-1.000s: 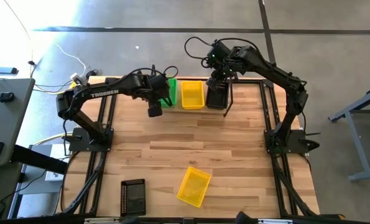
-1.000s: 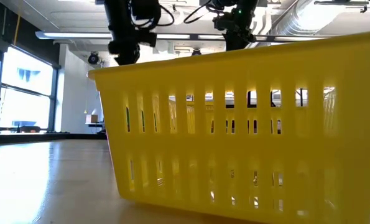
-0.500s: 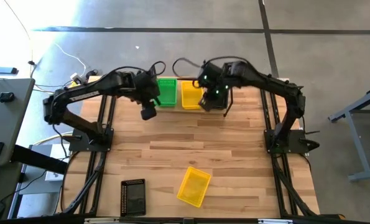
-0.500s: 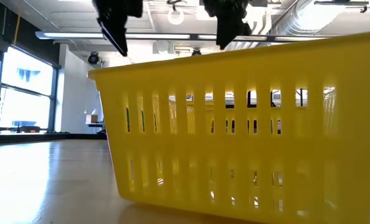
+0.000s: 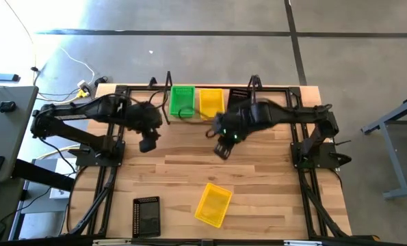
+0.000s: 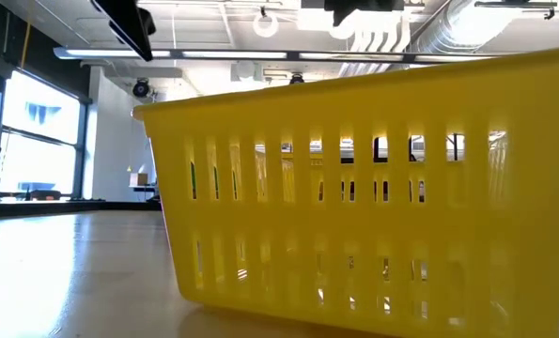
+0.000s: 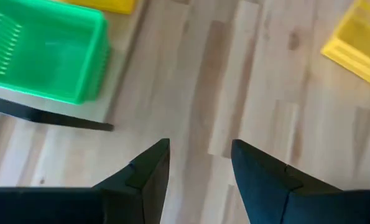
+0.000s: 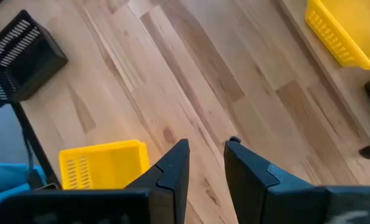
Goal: Stack baskets on shelf by color
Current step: Stack the yellow bin on top of the yellow bins on the shelf
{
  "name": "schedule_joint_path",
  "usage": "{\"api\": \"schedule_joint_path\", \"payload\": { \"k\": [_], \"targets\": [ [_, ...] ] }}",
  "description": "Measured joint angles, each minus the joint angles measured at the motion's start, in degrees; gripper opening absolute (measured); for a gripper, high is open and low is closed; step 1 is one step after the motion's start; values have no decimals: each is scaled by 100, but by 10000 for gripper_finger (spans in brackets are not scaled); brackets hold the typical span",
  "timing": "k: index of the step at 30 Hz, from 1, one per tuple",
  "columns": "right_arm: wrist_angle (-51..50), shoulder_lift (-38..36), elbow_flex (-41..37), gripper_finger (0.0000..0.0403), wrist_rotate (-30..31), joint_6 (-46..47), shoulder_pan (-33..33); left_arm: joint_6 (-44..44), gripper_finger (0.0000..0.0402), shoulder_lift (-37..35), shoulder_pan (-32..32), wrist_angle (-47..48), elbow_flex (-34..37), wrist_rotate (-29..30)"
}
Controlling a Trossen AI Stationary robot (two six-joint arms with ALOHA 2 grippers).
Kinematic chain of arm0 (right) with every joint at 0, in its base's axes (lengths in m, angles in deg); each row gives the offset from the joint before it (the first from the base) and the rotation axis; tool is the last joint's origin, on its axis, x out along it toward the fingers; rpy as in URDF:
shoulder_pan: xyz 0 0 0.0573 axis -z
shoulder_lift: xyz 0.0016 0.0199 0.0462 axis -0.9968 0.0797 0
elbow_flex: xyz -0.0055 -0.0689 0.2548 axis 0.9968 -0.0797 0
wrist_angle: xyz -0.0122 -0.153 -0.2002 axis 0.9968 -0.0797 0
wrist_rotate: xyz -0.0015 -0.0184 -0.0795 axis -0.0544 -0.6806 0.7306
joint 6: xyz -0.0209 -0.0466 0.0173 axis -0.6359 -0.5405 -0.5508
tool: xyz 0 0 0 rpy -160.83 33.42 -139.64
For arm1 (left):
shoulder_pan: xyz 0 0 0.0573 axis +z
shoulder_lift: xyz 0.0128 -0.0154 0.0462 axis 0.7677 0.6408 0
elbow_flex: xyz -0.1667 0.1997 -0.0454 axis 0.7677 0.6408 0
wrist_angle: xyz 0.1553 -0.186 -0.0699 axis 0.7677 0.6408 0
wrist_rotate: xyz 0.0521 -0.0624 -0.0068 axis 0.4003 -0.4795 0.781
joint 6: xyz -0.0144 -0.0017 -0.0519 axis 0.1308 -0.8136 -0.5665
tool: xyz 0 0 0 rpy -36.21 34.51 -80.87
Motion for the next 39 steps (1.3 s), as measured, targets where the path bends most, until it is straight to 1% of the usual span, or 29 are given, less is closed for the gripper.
{"api": "schedule_joint_path", "payload": {
  "k": [3, 8, 12, 14, 18, 21, 24, 31, 39],
  "targets": [
    [20, 2, 0, 87, 333, 351, -381, -194, 162, -92, -332, 18, 11, 1],
    [323, 2, 0, 87, 572, 1038, -949, -365, 162, -149, -786, 17, 13, 3],
    [535, 88, 0, 91, 774, 1552, -1361, -368, 161, -148, -1017, 16, 13, 40],
    [644, 158, 0, 103, 788, 1715, -1527, -376, 162, -144, -1083, 10, 13, 42],
    [668, 378, 0, 140, 765, 1980, -1791, -455, 163, -140, -1147, 10, 13, 83],
    [900, 567, 0, 165, 644, 2012, -1945, -521, 161, -140, -1147, 10, 13, 80],
    [1234, 777, 0, 177, 439, 1971, -2070, -522, 161, -140, -1145, 9, 13, 83],
    [1896, 1270, 0, 174, 236, 1826, -2343, -683, 161, -140, -1145, 15, 13, 82],
    [2711, 1873, 0, 172, 196, 1520, -2656, -684, 161, -140, -1145, 29, 13, 82]
  ]
}}
